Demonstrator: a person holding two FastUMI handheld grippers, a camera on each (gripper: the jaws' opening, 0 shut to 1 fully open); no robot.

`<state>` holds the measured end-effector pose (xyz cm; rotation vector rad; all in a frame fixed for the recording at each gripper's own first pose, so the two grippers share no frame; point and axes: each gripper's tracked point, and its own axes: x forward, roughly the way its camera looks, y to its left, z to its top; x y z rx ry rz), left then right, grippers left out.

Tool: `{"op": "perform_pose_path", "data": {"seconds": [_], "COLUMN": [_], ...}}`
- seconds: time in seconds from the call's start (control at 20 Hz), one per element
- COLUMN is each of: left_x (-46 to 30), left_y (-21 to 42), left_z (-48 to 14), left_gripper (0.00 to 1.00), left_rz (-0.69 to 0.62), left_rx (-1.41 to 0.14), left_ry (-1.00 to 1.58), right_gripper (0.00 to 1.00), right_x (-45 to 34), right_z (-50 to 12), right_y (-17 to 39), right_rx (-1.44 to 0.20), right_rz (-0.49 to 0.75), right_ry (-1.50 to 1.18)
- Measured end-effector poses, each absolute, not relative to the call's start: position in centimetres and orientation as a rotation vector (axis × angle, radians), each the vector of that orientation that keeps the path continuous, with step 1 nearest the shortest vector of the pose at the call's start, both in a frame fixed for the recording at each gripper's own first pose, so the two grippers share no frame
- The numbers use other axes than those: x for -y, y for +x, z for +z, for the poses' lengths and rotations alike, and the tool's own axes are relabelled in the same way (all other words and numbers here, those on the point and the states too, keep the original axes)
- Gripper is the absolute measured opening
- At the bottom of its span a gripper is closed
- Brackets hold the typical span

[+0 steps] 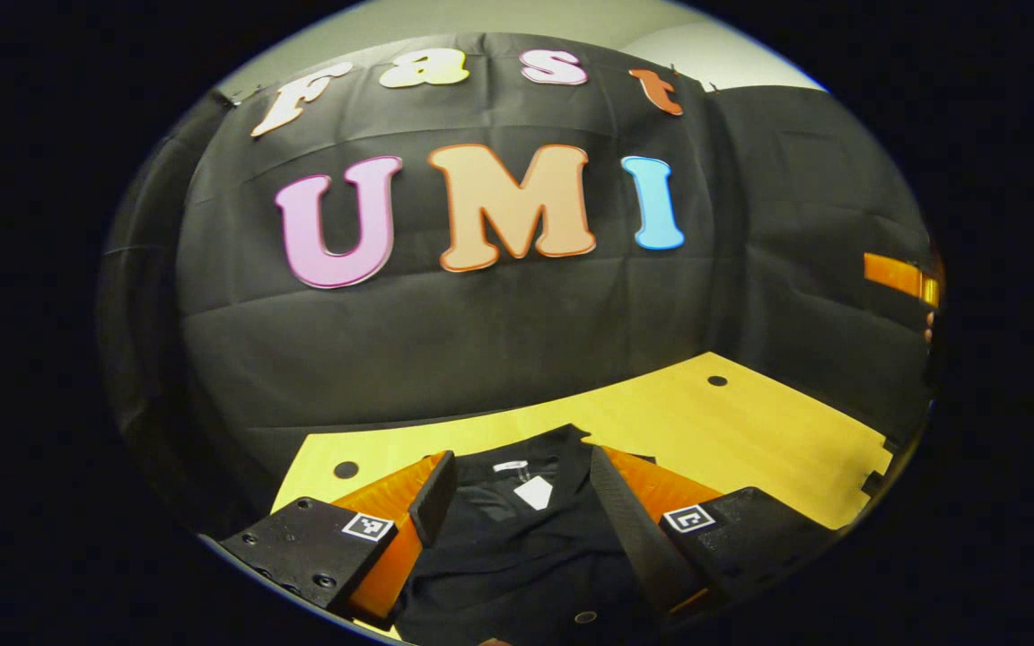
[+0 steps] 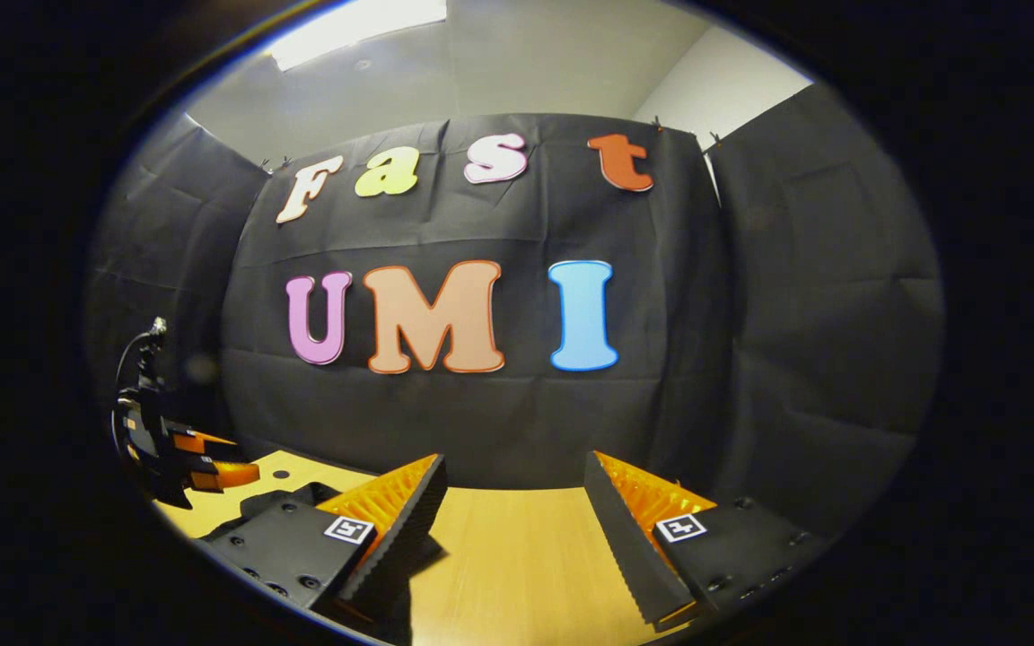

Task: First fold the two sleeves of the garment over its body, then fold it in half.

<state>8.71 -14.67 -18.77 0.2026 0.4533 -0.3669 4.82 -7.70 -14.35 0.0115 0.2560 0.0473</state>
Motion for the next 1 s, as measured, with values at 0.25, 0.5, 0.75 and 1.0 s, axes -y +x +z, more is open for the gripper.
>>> {"op": "perform_pose_path", "data": {"seconds": [0.25, 0.5, 0.75, 1.0], "left_x": [7.9, 2.8, -0.9, -3.3], "left_y": [4.9, 0.2, -5.0, -9.7], "left_z": [-18.6, -19.4, -21.8, -25.8], "left_gripper": [0.93, 0.93, 0.94, 0.93], "left_rz": [-0.317, -0.271, -0.243, -0.231], "left_rx": [-0.475, -0.529, -0.615, -0.717], "left_ry": [0.236, 0.224, 0.213, 0.199], "right_gripper": [0.98, 1.0, 0.98, 0.99], "right_x": [1.0, -3.8, -6.7, -7.4], "right_z": [-17.3, -20.5, -25.2, -29.5], "right_y": [2.7, -0.8, -5.7, -9.7], "right_rx": [-0.343, -0.437, -0.571, -0.701], "right_rz": [0.147, 0.21, 0.259, 0.266], "right_ry": [-0.014, -0.038, -0.083, -0.081]}}
